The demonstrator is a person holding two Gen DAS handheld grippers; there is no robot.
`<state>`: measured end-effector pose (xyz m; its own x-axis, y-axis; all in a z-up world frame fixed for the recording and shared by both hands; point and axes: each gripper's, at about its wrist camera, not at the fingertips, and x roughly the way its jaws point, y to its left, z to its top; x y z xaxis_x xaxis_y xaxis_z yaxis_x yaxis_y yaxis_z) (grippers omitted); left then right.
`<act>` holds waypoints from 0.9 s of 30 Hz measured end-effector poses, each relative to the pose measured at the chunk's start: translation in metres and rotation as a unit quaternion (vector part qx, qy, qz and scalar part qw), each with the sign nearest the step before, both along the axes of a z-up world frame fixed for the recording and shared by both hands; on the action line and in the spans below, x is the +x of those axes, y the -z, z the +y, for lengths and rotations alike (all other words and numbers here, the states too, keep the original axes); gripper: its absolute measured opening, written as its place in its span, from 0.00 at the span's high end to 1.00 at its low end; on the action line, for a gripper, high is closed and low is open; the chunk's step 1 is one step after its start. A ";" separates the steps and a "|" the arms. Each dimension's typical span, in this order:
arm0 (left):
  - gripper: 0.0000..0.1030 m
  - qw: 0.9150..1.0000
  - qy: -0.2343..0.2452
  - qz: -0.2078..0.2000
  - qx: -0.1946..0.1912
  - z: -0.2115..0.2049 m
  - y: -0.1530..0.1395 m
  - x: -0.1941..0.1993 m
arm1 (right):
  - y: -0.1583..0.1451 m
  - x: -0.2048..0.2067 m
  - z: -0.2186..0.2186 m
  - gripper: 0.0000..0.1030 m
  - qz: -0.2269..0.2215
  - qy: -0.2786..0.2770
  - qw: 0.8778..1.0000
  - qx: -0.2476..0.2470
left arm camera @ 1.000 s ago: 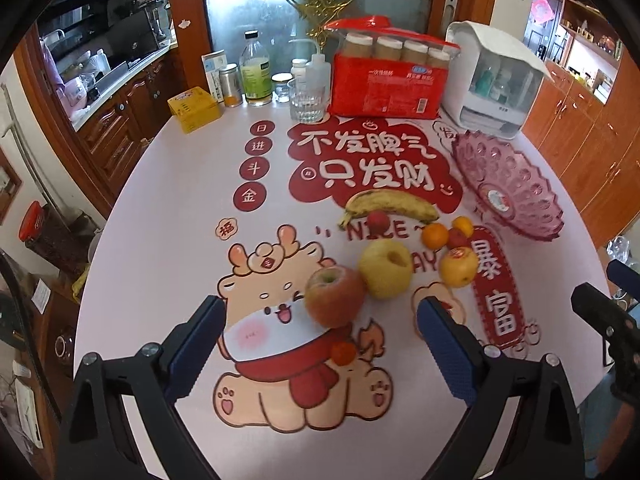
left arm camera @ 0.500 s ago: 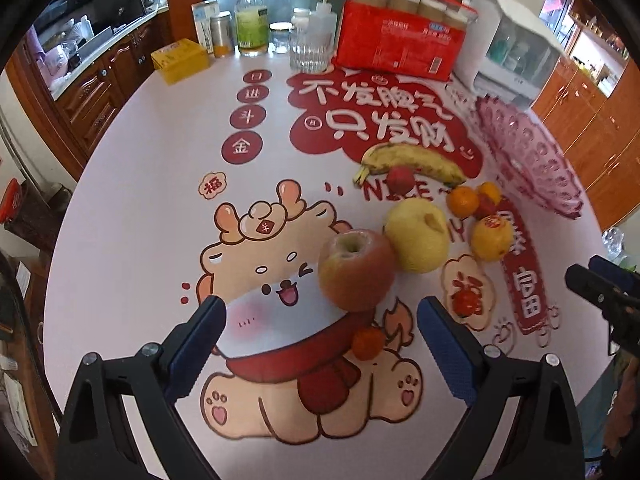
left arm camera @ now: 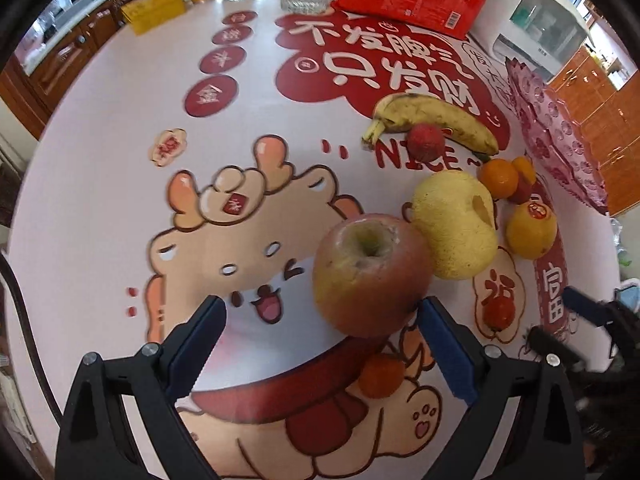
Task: Organize fruits
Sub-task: 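Grasp the red apple with the left tool while the right tool grasps a small tomato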
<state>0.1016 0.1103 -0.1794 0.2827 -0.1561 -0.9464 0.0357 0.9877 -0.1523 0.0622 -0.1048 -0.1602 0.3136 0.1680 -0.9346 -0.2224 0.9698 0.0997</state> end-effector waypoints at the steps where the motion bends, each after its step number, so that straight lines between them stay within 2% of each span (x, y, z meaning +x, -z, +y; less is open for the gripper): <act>1: 0.06 1.000 0.002 0.003 -0.007 -0.001 0.003 0.003 | 0.004 0.001 0.002 0.30 0.001 -0.003 1.000 0.000; 10: 0.06 1.000 0.017 0.017 -0.018 -0.014 0.020 0.021 | 0.035 0.014 0.017 0.56 0.028 -0.015 0.999 -0.004; 14: 0.07 0.999 0.018 0.025 -0.021 -0.016 0.028 0.025 | 0.038 0.013 0.021 0.63 0.021 -0.026 0.999 -0.018; 19: 0.17 0.999 0.024 0.026 -0.025 -0.023 0.032 0.028 | 0.038 0.009 0.028 0.72 0.014 -0.039 0.999 -0.032; 23: 0.34 0.999 0.040 0.019 -0.024 -0.032 0.031 0.028 | 0.037 0.007 0.029 0.72 0.009 -0.042 0.998 -0.042; 27: 0.36 0.999 0.042 0.013 -0.011 -0.036 0.029 0.024 | 0.037 0.006 0.029 0.73 0.009 -0.042 0.998 -0.043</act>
